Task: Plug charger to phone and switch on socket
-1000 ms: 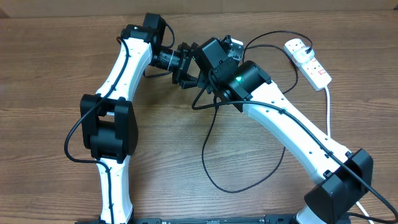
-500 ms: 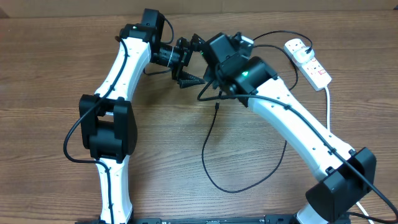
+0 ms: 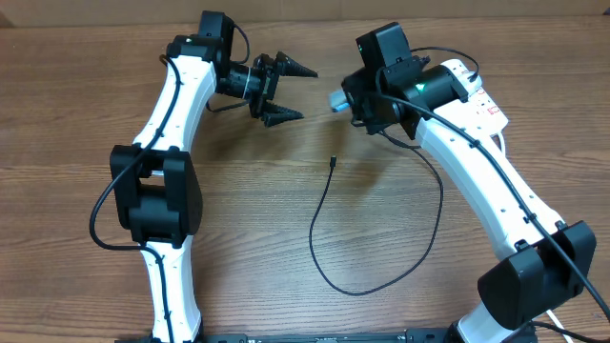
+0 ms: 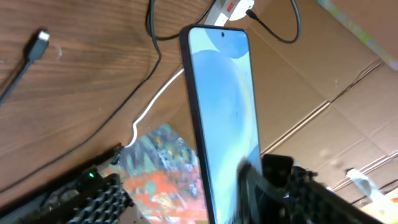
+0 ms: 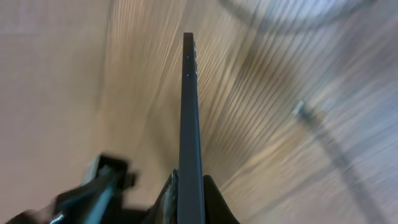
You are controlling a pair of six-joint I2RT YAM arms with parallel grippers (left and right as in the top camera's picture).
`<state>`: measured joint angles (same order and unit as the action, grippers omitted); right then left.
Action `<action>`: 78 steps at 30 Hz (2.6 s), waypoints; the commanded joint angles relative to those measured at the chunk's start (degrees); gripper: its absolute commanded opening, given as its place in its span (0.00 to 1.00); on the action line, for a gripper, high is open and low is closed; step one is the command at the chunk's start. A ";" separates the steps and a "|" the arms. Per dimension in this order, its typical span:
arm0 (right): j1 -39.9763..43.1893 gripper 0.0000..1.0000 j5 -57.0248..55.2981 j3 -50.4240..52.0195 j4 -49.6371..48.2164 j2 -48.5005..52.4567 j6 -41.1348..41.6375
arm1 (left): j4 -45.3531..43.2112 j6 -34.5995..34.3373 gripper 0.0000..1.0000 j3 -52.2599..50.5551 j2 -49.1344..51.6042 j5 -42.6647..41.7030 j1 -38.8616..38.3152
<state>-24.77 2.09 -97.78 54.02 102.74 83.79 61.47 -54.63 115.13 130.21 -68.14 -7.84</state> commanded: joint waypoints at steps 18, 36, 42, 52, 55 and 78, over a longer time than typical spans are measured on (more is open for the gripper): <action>-1.40 0.04 7.58 -1.18 -1.75 -1.03 32.46 | -0.17 -12.96 0.71 1.38 -0.24 -6.86 0.09; -4.42 0.04 4.24 -1.18 -3.78 -1.03 34.91 | -0.24 -14.84 0.55 1.38 -0.24 -8.28 -0.02; -4.44 0.05 6.56 -1.18 -5.18 -1.03 34.88 | -0.24 -14.84 0.52 1.38 -0.24 -7.74 -0.02; -4.92 0.04 7.65 -1.18 -5.55 -1.03 34.86 | -0.26 -14.84 0.46 1.38 -0.24 -6.19 -0.02; -4.92 0.04 7.65 -1.18 -5.53 -1.03 34.80 | -0.26 -14.84 0.42 1.38 -0.24 -6.21 -0.02; -6.29 0.08 8.13 -1.18 -5.99 -1.03 34.69 | -0.26 -14.84 0.22 1.38 -0.24 -6.45 -0.04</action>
<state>-29.82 8.43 -97.78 48.31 102.74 115.90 61.49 -69.21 115.13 130.21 -74.11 -7.81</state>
